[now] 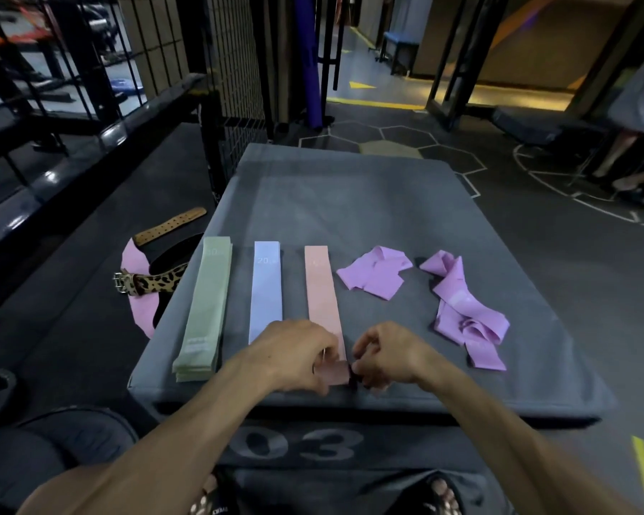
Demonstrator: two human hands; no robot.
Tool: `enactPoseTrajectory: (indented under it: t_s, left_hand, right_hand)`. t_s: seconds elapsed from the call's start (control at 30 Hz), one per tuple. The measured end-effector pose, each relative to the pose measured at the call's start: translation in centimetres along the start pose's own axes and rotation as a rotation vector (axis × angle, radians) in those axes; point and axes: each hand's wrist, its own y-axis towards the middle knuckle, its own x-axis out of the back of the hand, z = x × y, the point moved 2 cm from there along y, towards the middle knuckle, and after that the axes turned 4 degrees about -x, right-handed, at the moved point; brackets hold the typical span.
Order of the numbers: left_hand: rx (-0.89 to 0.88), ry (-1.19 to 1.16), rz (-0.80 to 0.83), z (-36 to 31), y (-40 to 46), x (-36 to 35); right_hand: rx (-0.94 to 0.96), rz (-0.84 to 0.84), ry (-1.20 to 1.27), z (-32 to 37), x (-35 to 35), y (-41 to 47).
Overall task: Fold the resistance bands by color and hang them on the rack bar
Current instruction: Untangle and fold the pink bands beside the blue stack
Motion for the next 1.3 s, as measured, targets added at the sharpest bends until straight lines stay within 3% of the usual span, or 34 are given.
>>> enactPoseTrajectory:
  t_s: [0.17, 0.5, 0.83, 1.0, 1.3]
  left_hand:
    - [0.019, 0.028, -0.004, 0.0, 0.4, -0.6]
    - [0.177, -0.109, -0.161, 1.8, 0.5, -0.2]
    - [0.209, -0.141, -0.205, 1.9, 0.4, 0.3]
    - [0.177, -0.127, -0.193, 1.5, 0.3, 0.1]
    - [0.14, -0.148, -0.162, 1.1, 0.1, 0.4]
  right_hand:
    - [0.014, -0.031, -0.09, -0.9, -0.7, -0.4]
    - [0.326, -0.262, -0.305, -0.8, -0.9, -0.8]
    - [0.494, -0.289, -0.613, -0.6, -1.2, -1.0]
    - [0.535, -0.302, -0.599, -0.7, -1.6, -0.8]
    - [0.432, -0.216, -0.365, -1.3, -0.8, -0.9]
